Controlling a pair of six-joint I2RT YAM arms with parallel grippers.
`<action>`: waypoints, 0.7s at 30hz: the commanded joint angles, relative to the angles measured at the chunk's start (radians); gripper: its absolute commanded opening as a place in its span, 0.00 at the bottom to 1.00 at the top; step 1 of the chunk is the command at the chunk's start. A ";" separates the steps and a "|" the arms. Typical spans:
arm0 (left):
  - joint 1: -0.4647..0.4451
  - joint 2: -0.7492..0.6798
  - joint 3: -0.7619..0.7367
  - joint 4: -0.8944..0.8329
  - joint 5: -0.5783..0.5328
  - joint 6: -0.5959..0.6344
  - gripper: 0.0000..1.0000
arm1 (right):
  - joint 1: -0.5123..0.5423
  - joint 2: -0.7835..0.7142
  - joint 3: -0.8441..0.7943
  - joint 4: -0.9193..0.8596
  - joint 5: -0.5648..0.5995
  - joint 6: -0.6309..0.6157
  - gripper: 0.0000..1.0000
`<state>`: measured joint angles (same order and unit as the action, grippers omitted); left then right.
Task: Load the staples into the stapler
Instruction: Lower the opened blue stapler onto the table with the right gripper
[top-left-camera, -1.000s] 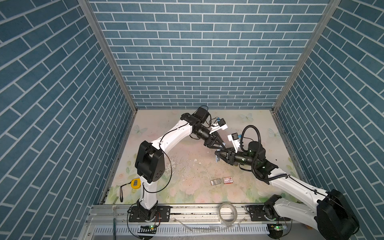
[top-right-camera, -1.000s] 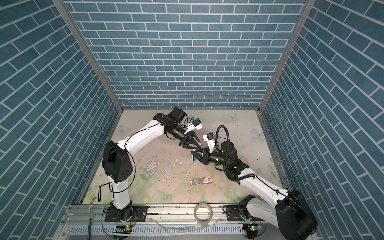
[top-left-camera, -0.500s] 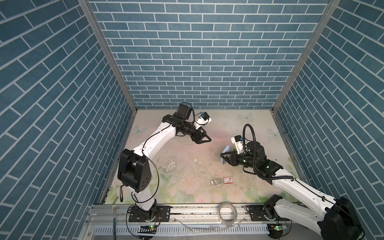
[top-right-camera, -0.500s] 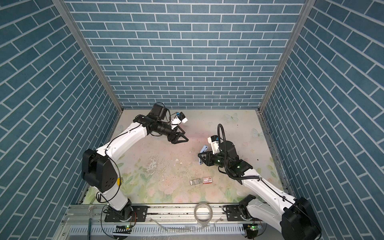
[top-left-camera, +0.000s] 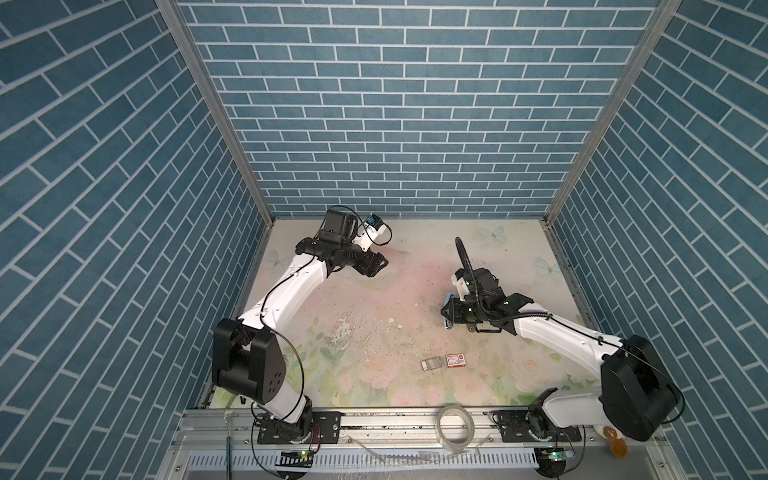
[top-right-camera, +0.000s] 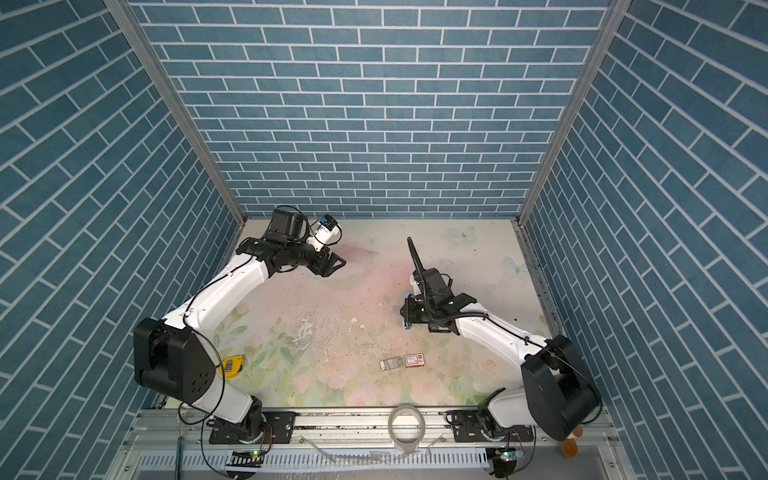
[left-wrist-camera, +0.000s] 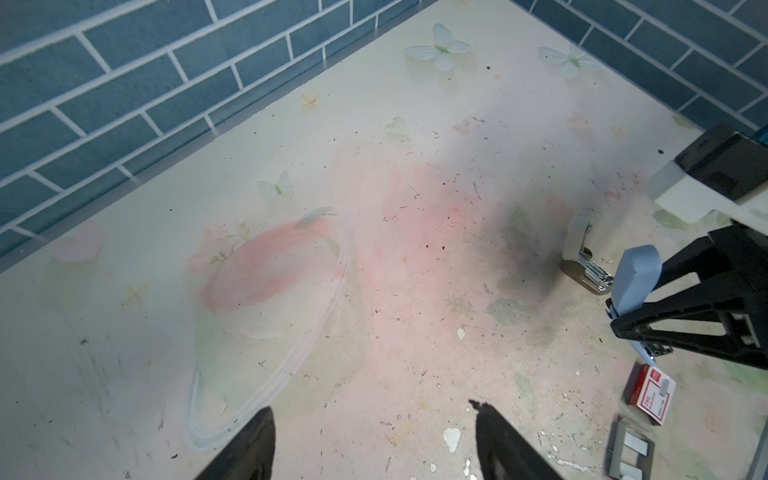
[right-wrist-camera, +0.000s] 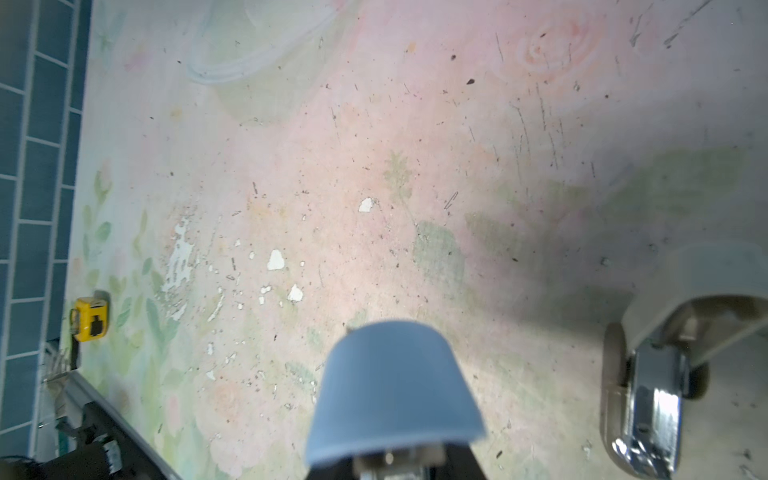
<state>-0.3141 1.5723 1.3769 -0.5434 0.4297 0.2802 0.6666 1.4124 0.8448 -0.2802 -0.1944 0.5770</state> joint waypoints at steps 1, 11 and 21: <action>0.003 -0.010 -0.014 0.006 -0.023 0.025 0.77 | 0.034 0.059 0.054 -0.058 0.099 -0.022 0.16; 0.004 0.006 -0.045 0.008 0.022 0.034 0.77 | 0.092 0.193 0.113 -0.092 0.227 0.018 0.17; 0.003 0.013 -0.053 0.003 0.024 0.044 0.77 | 0.126 0.292 0.177 -0.139 0.307 0.027 0.20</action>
<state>-0.3141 1.5730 1.3289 -0.5331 0.4389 0.3088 0.7853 1.6783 0.9863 -0.3779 0.0597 0.5793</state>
